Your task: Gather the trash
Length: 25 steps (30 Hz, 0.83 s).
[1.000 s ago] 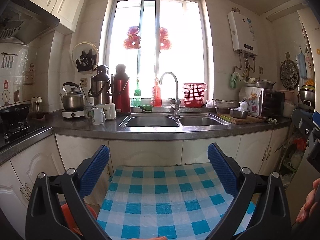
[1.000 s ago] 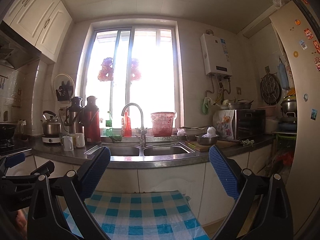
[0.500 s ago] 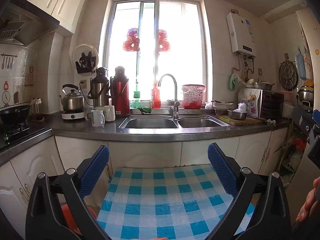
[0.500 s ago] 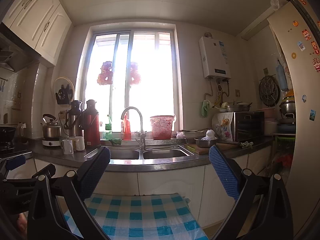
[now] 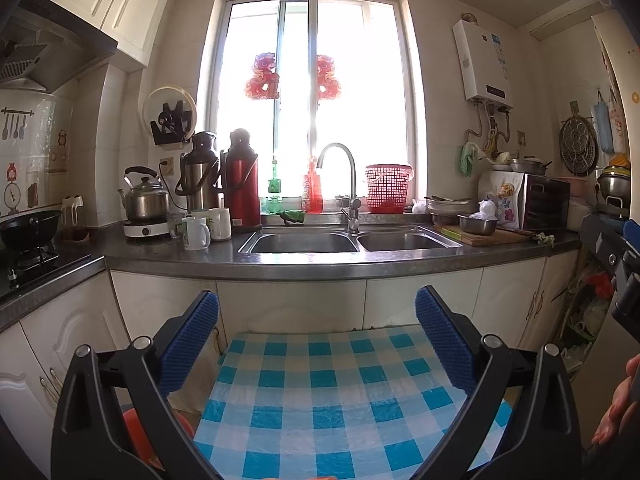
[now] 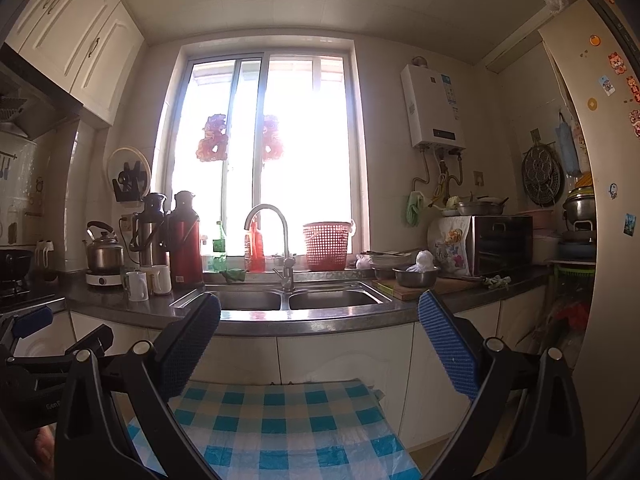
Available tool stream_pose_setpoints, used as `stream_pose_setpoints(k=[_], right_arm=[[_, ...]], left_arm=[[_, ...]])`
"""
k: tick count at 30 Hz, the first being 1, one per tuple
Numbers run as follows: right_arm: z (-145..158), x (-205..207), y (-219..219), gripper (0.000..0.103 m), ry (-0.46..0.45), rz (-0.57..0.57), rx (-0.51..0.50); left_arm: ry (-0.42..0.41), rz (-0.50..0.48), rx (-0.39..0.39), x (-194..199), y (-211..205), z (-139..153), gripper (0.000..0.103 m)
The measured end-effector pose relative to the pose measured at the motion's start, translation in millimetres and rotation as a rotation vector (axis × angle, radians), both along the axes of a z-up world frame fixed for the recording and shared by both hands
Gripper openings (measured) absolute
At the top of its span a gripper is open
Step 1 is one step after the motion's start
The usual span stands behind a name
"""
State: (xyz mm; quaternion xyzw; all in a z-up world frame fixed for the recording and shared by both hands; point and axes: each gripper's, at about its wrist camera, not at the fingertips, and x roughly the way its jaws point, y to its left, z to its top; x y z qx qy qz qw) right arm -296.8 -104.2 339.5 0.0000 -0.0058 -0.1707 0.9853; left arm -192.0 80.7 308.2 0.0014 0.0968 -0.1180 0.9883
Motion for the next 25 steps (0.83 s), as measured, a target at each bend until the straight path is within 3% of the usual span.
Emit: stream_pose_setpoints(k=[8,13,19,25], right_arm=[[-23,27,-6,0.098,0.059,0.013,0.015],[-51,53,-19,0.098,0.136,0.026,0.049],[-122,103,-51,0.098,0.32,0.059,0.181],[-222,158,-81,0.098,0.58,0.04,0.291]], left_arm=[[0.049,0.005,0.019,27,-7,-20,0.099],[0.113,-0.018,0.025,50,-17,-51,0.099],[0.299,0.014,0.085,96,-45,-130,0.099],[0.515,0.053,0.154,143,-76,-225,0.099]])
